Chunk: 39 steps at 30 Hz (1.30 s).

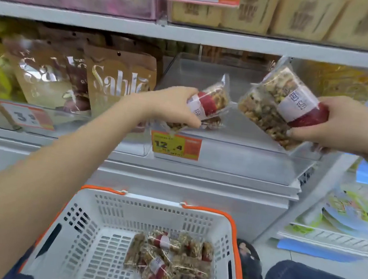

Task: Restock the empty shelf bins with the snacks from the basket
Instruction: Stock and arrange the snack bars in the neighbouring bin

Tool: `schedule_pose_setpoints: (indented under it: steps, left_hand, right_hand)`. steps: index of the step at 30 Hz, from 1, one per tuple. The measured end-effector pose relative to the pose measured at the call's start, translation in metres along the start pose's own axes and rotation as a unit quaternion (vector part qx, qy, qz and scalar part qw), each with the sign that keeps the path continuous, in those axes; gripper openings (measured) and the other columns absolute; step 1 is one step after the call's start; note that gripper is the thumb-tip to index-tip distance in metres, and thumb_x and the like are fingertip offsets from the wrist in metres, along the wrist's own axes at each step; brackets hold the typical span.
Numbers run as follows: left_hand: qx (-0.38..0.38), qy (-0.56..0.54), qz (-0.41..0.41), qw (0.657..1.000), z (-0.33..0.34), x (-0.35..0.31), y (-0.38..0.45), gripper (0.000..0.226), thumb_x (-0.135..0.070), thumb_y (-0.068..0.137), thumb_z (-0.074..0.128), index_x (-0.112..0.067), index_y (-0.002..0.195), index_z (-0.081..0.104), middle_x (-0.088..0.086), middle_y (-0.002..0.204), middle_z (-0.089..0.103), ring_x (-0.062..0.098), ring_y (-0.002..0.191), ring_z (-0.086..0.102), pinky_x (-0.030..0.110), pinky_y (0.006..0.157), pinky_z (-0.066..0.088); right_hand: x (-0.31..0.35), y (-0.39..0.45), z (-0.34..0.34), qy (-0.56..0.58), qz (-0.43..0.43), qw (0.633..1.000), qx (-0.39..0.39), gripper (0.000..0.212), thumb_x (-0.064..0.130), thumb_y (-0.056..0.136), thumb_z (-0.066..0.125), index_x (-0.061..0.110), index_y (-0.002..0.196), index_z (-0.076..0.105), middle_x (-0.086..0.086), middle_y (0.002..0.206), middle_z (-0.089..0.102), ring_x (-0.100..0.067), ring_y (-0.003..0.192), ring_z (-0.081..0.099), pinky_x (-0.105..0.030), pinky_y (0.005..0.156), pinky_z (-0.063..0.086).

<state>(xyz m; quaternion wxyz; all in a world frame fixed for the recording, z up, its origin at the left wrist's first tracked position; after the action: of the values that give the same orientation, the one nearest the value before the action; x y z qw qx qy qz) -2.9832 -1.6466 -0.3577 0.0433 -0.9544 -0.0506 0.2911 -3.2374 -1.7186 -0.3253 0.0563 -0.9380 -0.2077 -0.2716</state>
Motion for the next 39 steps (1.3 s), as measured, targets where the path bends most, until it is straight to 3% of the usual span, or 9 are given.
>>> schedule_pose_setpoints:
  steps: [5, 9, 14, 19, 23, 29, 32, 35, 39]
  left_hand:
    - [0.133, 0.083, -0.040, 0.987, 0.016, 0.015, 0.059, 0.008, -0.019, 0.074, 0.066, -0.019, 0.080, 0.060, -0.005, 0.078, 0.056, 0.016, 0.075, 0.051, 0.027, 0.059, 0.038]
    - [0.204, 0.144, -0.052, 0.967, 0.023, 0.025, 0.079, 0.061, -0.017, 0.078, 0.067, -0.028, 0.134, 0.047, -0.002, 0.127, 0.052, 0.019, 0.113, 0.049, 0.030, 0.092, 0.044]
    - [0.194, 0.169, -0.046, 0.965, 0.032, 0.037, 0.092, 0.075, -0.047, 0.080, 0.070, -0.027, 0.143, 0.036, -0.005, 0.149, 0.034, 0.018, 0.137, 0.032, 0.029, 0.108, 0.028]
    - [0.027, 0.123, 0.066, 0.990, 0.027, 0.022, 0.081, 0.058, -0.039, 0.073, 0.077, -0.021, 0.125, 0.060, -0.006, 0.125, 0.060, 0.011, 0.114, 0.054, 0.023, 0.097, 0.041]
    - [0.148, 0.033, 0.071, 0.986, 0.045, 0.012, 0.081, 0.041, -0.043, 0.077, 0.073, -0.028, 0.115, 0.067, -0.021, 0.109, 0.066, -0.001, 0.101, 0.059, 0.022, 0.093, 0.043]
    - [0.189, 0.185, 0.067, 0.962, 0.071, -0.004, 0.094, 0.053, -0.057, 0.094, 0.036, -0.030, 0.138, 0.046, -0.005, 0.132, 0.054, 0.012, 0.107, 0.046, 0.025, 0.090, 0.036]
    - [0.239, 0.349, 0.023, 0.906, 0.068, 0.005, 0.089, 0.060, -0.067, 0.091, 0.022, -0.043, 0.146, 0.025, -0.010, 0.155, 0.022, 0.026, 0.139, 0.019, 0.049, 0.111, 0.021]
    - [0.271, 0.427, -0.007, 0.863, 0.062, 0.022, 0.082, 0.056, -0.059, 0.095, 0.019, -0.048, 0.147, 0.000, -0.015, 0.156, -0.017, 0.028, 0.145, -0.014, 0.060, 0.114, 0.002]
    - [0.249, 0.302, -0.008, 0.920, 0.064, 0.031, 0.074, 0.064, -0.058, 0.095, 0.018, -0.039, 0.148, -0.011, -0.009, 0.155, -0.023, 0.024, 0.144, -0.017, 0.049, 0.117, -0.005]
  right_hand:
    - [-0.020, 0.066, 0.048, -0.079, -0.001, 0.996, 0.051, 0.021, 0.020, 0.065, 0.076, 0.019, 0.079, 0.059, -0.003, 0.070, 0.065, -0.022, 0.058, 0.065, -0.033, 0.055, 0.055]
    - [-0.033, 0.105, 0.059, -0.045, 0.052, 0.987, 0.148, 0.035, 0.020, 0.071, 0.076, 0.016, 0.100, 0.057, -0.005, 0.087, 0.065, -0.018, 0.069, 0.064, -0.025, 0.053, 0.053]
    - [-0.040, 0.143, 0.070, 0.008, 0.091, 0.986, 0.140, 0.059, 0.019, 0.085, 0.066, 0.023, 0.136, 0.036, -0.006, 0.102, 0.054, -0.024, 0.087, 0.063, -0.037, 0.077, 0.058]
    - [-0.034, 0.168, 0.087, -0.094, -0.044, 0.990, 0.092, 0.053, 0.005, 0.090, 0.048, 0.031, 0.136, 0.044, -0.005, 0.137, 0.046, -0.023, 0.090, 0.056, -0.029, 0.064, 0.047]
    - [-0.036, 0.170, 0.099, -0.179, -0.054, 0.967, 0.176, 0.057, -0.005, 0.087, 0.048, 0.026, 0.135, 0.049, -0.004, 0.147, 0.037, -0.026, 0.124, 0.044, -0.025, 0.085, 0.041]
    - [-0.056, 0.169, 0.093, -0.193, 0.009, 0.977, 0.091, 0.044, 0.018, 0.098, 0.045, 0.012, 0.141, 0.040, -0.016, 0.135, 0.050, -0.034, 0.116, 0.052, -0.032, 0.083, 0.043]
    - [-0.051, 0.170, 0.094, -0.128, -0.033, 0.987, 0.088, 0.058, -0.007, 0.089, 0.045, 0.018, 0.141, 0.041, -0.006, 0.143, 0.046, -0.027, 0.126, 0.047, -0.026, 0.090, 0.041]
    - [-0.050, 0.170, 0.097, -0.054, -0.064, 0.992, 0.097, 0.070, -0.016, 0.085, 0.043, 0.027, 0.140, 0.039, 0.000, 0.145, 0.044, -0.022, 0.129, 0.046, -0.022, 0.085, 0.042]
    - [-0.056, 0.170, 0.101, -0.116, -0.070, 0.985, 0.110, 0.066, -0.008, 0.088, 0.042, 0.035, 0.139, 0.041, 0.001, 0.147, 0.040, -0.026, 0.122, 0.049, -0.026, 0.083, 0.043]
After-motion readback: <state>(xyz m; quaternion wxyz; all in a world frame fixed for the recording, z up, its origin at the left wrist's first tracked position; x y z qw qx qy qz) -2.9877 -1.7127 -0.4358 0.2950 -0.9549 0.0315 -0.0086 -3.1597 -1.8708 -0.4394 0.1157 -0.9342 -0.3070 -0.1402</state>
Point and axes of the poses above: each hand's wrist, its own y-axis towards the middle knuckle, its own z-axis out of the palm, x = y × z, the point moved 3 cm from there along y, towards the middle knuckle
